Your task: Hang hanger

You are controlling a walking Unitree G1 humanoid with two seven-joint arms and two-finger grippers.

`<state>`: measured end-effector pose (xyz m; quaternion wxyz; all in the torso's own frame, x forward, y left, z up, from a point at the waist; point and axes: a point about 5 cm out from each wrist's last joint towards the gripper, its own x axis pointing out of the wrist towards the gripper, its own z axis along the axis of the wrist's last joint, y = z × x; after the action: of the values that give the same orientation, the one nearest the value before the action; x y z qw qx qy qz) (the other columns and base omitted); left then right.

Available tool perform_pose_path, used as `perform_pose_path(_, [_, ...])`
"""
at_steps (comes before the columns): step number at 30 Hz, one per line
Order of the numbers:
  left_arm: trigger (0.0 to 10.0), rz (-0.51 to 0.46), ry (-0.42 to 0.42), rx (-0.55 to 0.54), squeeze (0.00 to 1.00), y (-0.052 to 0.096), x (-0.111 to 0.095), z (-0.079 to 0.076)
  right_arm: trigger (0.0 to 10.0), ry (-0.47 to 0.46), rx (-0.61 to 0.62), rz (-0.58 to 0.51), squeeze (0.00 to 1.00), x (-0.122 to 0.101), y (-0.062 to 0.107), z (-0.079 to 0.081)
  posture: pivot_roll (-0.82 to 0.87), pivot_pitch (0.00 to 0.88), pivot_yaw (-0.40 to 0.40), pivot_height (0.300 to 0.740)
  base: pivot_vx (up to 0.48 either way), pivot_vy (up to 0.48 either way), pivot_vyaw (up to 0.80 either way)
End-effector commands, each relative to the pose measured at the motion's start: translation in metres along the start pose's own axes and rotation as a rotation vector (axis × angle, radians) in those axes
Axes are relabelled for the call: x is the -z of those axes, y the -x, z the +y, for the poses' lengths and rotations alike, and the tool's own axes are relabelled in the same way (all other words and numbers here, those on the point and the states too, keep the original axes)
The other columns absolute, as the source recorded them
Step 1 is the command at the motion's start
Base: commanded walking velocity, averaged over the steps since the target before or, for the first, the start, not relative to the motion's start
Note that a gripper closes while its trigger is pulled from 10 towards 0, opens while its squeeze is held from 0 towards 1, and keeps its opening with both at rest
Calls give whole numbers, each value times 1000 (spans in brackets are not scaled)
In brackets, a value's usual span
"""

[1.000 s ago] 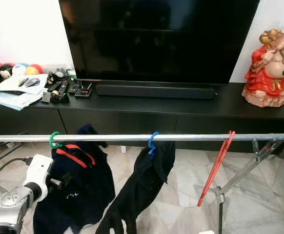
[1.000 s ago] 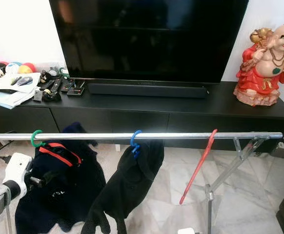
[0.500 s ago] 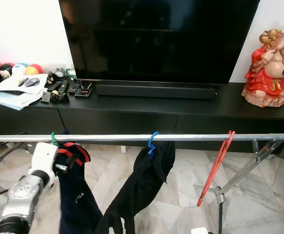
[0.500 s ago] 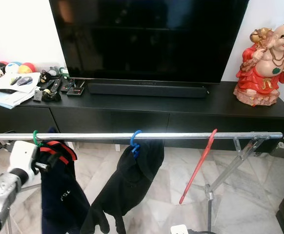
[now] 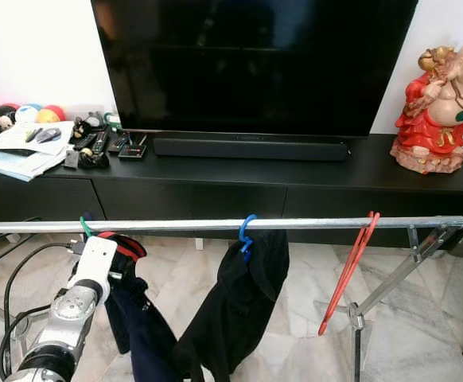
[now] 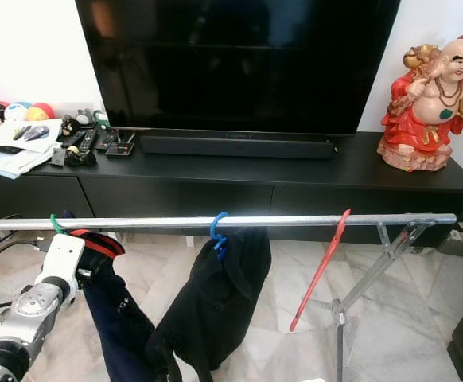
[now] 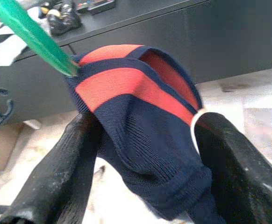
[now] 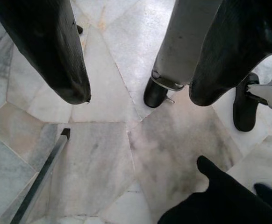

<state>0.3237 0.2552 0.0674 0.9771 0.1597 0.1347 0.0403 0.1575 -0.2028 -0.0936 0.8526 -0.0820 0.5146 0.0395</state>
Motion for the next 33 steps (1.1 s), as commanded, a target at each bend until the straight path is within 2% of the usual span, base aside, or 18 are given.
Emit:
perform_pose_path(1, [0,6,-27,-26,0,-3,-3,1,10000,-12,-11,-4,0,1,-1,9,118,0,5,740,0,0,0])
perform_pose_path(5, [0,3,-40,-45,0,-3,-4,2,10000,-10,-33,-8,0,-3,-3,30,120,0,6,740,0,0,0])
perform_pose_path(6, [0,3,-40,-45,0,-3,-4,2,10000,-10,-33,-8,0,-3,-3,30,120,0,6,740,0,0,0])
perform_pose_path(9, [0,4,-44,-57,0,-2,-3,3,10000,-9,-48,-9,0,-4,-3,44,121,0,7,740,0,0,0])
perform_pose_path(16, [0,7,-44,-59,0,0,0,2,10000,-7,-53,-18,0,-10,-4,51,123,0,5,740,0,0,0])
perform_pose_path(18, [0,11,-24,-58,0,1,2,1,10000,-7,-51,-24,0,-12,-4,49,123,0,5,740,0,0,0])
perform_pose_path(21, [0,8,-18,-52,0,2,4,-2,10000,-7,-35,-29,0,-14,-4,32,123,0,4,740,0,0,0])
perform_pose_path(23, [0,7,-16,-49,0,3,5,-3,10000,-8,-30,-29,0,-13,-4,28,123,0,4,740,0,0,0])
perform_pose_path(29, [0,-5,-10,-42,0,6,8,-4,10000,-11,-6,-8,0,0,0,3,123,0,4,740,0,0,0])
perform_pose_path(33, [0,-13,-4,-43,0,7,8,-4,10000,-10,-10,-3,0,3,0,6,123,0,4,740,0,0,0])
